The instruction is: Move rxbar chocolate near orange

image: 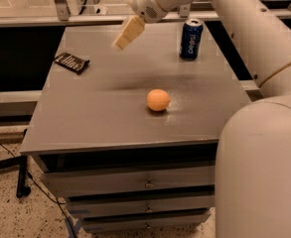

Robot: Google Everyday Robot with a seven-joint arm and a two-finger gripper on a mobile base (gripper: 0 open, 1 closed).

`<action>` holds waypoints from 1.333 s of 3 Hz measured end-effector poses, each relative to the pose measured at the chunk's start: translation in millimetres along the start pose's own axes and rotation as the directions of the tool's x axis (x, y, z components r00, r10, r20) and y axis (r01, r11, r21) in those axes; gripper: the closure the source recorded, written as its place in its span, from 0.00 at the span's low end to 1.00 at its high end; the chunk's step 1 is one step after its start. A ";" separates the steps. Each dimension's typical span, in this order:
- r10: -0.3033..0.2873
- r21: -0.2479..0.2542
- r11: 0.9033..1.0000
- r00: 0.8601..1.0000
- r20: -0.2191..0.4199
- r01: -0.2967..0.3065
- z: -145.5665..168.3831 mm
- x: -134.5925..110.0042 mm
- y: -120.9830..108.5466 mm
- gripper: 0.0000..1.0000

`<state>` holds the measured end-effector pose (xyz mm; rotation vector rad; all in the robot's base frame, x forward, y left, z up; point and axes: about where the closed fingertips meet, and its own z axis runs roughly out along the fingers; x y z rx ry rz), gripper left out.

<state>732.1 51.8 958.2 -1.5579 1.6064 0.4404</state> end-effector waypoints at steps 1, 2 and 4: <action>0.097 0.020 0.995 0.995 -0.034 -0.097 43.0 2.5 13.4 0.00; 0.204 0.024 0.979 0.978 -0.044 -0.203 78.1 19.7 20.6 0.00; 0.216 0.001 0.976 0.976 -0.001 -0.216 91.4 16.4 25.6 0.00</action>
Offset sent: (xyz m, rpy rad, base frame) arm 0.0168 0.0627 -0.1094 0.0579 0.2458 -0.2393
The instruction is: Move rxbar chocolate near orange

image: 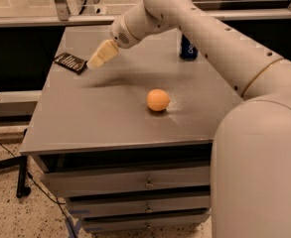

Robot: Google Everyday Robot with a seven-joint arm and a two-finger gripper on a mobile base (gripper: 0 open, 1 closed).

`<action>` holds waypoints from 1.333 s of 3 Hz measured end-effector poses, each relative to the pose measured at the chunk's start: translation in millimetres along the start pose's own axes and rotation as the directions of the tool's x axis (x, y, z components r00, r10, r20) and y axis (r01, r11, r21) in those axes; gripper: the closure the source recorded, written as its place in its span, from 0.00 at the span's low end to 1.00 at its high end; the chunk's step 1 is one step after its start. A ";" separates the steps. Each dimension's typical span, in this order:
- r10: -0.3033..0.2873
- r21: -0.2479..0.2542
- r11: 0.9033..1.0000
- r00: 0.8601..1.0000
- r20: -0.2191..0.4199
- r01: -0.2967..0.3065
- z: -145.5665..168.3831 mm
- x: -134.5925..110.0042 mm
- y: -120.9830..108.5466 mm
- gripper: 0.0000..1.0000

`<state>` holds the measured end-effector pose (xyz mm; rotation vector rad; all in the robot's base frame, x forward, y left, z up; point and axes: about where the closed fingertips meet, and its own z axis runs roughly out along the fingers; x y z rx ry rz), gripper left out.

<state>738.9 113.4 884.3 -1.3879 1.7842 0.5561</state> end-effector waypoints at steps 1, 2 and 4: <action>0.008 -0.035 0.999 0.999 0.047 -0.007 27.2 -10.7 7.8 0.00; 0.026 -0.067 0.998 0.997 0.067 -0.021 51.6 -16.6 12.9 0.00; 0.085 -0.098 0.992 0.993 0.080 -0.077 83.6 -9.6 22.9 0.00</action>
Offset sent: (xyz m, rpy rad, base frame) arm 0.0120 0.0771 -0.0280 0.1125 0.0632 0.0632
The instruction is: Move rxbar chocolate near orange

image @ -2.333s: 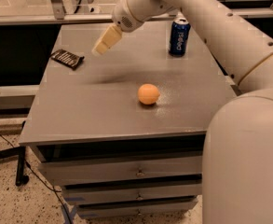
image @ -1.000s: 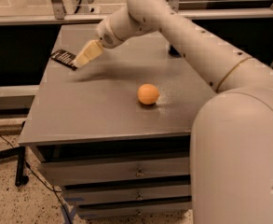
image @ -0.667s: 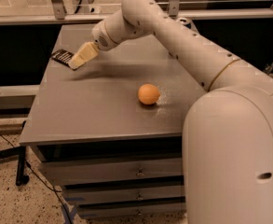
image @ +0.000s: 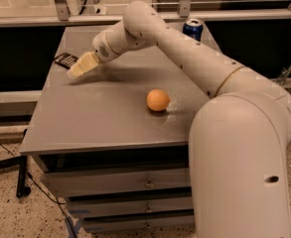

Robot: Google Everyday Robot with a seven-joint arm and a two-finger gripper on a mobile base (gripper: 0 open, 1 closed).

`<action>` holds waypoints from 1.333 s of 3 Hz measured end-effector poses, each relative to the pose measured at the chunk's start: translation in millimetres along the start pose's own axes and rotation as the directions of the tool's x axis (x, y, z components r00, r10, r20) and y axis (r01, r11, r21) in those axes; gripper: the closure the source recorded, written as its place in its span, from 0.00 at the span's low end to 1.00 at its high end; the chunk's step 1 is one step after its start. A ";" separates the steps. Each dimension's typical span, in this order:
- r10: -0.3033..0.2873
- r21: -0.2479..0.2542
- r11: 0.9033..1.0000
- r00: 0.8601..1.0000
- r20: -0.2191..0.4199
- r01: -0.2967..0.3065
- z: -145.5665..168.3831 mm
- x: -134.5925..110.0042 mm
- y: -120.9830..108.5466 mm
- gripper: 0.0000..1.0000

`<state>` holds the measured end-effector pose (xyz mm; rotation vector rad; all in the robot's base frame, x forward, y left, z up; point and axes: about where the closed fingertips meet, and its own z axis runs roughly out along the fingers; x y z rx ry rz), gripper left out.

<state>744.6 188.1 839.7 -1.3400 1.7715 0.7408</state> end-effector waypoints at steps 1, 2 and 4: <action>0.020 -0.006 1.000 1.000 0.008 -0.020 7.1 5.4 2.7 0.16; 0.033 -0.007 0.999 0.999 0.016 -0.033 9.9 8.1 4.7 0.39; 0.007 -0.001 1.000 1.000 0.016 -0.007 3.3 -3.0 5.4 0.86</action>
Offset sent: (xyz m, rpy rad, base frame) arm -0.0031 0.0006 -0.0124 0.0396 0.0300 -0.0275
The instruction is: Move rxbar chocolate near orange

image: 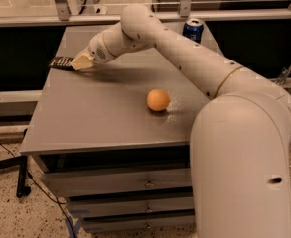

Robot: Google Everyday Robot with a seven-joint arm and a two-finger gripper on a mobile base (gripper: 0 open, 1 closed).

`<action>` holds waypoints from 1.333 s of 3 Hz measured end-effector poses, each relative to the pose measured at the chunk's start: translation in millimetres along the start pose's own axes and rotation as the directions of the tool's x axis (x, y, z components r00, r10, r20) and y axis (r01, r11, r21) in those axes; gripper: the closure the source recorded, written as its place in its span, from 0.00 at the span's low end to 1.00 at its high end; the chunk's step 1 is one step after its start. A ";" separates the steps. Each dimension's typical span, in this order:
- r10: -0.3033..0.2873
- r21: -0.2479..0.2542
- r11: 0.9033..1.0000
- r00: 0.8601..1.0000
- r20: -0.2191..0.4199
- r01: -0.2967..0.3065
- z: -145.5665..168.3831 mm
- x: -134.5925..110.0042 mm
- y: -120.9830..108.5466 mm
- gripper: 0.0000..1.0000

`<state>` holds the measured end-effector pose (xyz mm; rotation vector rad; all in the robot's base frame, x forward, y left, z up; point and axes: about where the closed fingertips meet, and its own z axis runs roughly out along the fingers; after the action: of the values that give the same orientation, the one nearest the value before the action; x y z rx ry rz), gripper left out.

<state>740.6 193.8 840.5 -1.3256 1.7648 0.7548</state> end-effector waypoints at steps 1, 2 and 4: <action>-0.063 0.002 0.998 0.998 -0.031 0.063 -11.9 -21.4 1.3 1.00; -0.139 0.014 0.990 0.987 -0.079 0.140 -31.7 -42.7 4.1 1.00; -0.161 0.106 0.978 0.974 -0.162 0.179 -118.9 -34.0 20.0 1.00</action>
Offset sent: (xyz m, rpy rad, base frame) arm -0.0089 -0.0185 0.0988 -0.1974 -0.1911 0.0782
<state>698.1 118.0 930.8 -1.4634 1.7573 0.4556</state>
